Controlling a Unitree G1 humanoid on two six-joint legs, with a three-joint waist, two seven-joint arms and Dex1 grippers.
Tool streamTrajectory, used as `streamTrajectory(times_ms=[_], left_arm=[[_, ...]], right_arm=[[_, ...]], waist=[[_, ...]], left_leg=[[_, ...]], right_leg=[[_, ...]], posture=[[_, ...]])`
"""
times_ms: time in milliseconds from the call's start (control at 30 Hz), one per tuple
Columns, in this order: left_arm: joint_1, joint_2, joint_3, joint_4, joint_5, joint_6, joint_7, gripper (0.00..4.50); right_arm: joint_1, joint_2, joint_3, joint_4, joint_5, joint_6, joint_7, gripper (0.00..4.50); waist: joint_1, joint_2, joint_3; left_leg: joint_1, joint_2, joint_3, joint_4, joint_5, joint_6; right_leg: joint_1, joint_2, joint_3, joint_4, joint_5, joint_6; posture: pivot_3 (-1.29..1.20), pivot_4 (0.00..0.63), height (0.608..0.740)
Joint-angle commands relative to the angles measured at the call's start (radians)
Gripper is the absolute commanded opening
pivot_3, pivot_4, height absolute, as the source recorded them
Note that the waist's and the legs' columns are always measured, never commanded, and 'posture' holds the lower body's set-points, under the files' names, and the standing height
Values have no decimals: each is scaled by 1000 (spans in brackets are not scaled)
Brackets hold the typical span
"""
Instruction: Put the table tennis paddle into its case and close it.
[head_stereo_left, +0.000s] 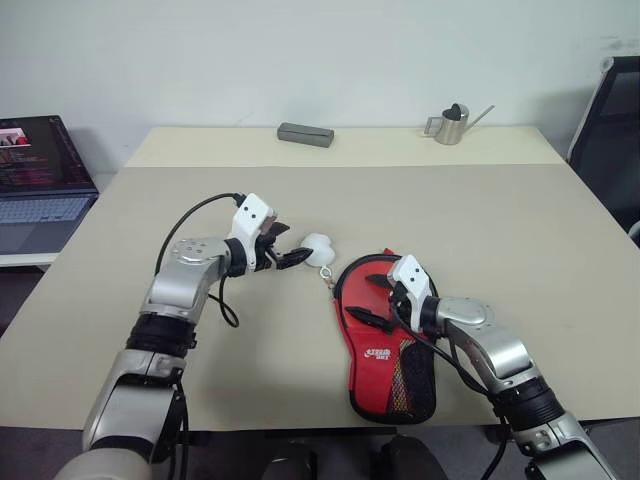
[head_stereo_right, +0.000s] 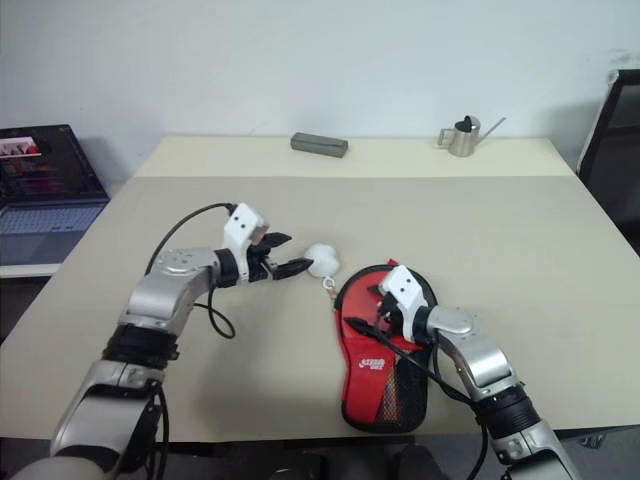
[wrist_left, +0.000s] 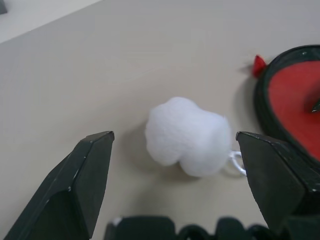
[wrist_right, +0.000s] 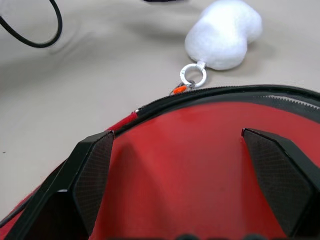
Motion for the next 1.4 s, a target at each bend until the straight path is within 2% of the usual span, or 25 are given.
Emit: streamTrajectory(times_ms=[33,333,633,733,1000,1067,1133,1400], left_arm=[[-84,-51,-10,146,47,-118,0,4281],[-138,-132,-20,351,111,-239,-45,4281],[-133,-157,-7,422,138,-273,-45,4281],[-133,-165,1,428,137,-278,-37,3676],[-108,-181,8,396,132,-268,-52,989],[-96,-180,8,370,128,-257,-57,482],[-76,-179,10,320,118,-232,-66,274],[9,-147,18,71,81,-99,-94,271]], right_arm=[[10,10,-15,-20,-6,-1,-15,4470],[55,-5,-27,-80,1,29,-34,4470],[75,0,-52,-121,-9,32,-81,4470],[76,1,-58,-126,-17,38,-106,4500],[103,-14,-76,-179,14,106,-112,4500],[113,-13,-79,-197,29,123,-106,4500],[133,-21,-67,-216,34,138,-90,4500],[164,-83,16,-130,-55,101,-50,4500]], waist=[[1,0,0],[-3,0,0],[-1,-1,0],[-2,-1,0],[-2,-1,0],[-2,-1,0],[-2,-1,0],[-2,-1,-1]], left_leg=[[0,0,0,0,0,0],[0,-1,0,0,0,0],[0,-1,0,1,-1,2],[0,-1,0,1,-1,2],[0,-1,0,1,-1,2],[0,-1,0,1,-1,3],[0,0,0,1,-2,3],[1,0,-1,1,-2,3]], right_leg=[[0,0,0,0,0,0],[0,0,0,0,0,0],[0,0,0,0,0,1],[0,0,0,0,0,1],[0,0,0,1,0,1],[0,0,0,1,0,1],[0,0,0,1,0,1],[2,0,0,1,0,1]], posture=[[0,150,740],[0,150,740],[0,150,740],[0,150,740],[0,150,740],[0,150,740],[0,150,740],[0,150,740]])
